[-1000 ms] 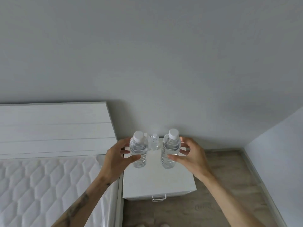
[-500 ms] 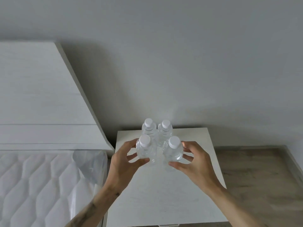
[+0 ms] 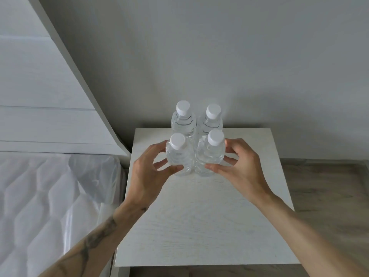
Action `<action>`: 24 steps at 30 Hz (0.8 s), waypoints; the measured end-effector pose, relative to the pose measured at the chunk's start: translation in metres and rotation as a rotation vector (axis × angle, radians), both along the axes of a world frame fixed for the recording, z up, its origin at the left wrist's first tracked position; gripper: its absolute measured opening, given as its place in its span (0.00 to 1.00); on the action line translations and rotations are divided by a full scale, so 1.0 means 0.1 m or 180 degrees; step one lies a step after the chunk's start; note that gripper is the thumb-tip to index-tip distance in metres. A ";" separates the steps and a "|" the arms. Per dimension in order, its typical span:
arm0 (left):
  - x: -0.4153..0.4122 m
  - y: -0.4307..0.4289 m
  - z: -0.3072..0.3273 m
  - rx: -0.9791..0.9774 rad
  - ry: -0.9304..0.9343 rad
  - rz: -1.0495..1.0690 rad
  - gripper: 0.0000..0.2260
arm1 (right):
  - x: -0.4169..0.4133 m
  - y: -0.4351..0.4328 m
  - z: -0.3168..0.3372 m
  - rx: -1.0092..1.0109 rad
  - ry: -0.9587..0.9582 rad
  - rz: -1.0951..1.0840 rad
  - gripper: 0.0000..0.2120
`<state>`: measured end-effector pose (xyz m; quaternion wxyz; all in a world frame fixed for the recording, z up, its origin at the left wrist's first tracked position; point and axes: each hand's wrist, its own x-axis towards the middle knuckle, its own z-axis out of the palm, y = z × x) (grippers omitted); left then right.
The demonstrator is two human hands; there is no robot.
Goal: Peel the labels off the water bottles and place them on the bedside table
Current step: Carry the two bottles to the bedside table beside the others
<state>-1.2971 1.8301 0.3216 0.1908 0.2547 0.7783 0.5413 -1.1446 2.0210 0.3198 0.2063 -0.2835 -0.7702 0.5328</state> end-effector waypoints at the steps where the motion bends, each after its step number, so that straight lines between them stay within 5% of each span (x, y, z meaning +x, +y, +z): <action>1: -0.01 0.01 -0.01 0.0036 0.0004 0.0024 0.30 | -0.02 0.01 -0.01 -0.0012 0.0003 0.0006 0.28; 24: -0.13 0.06 -0.06 0.0128 -0.0017 -0.0256 0.27 | 0.03 -0.05 -0.02 0.0051 -0.0073 -0.0056 0.35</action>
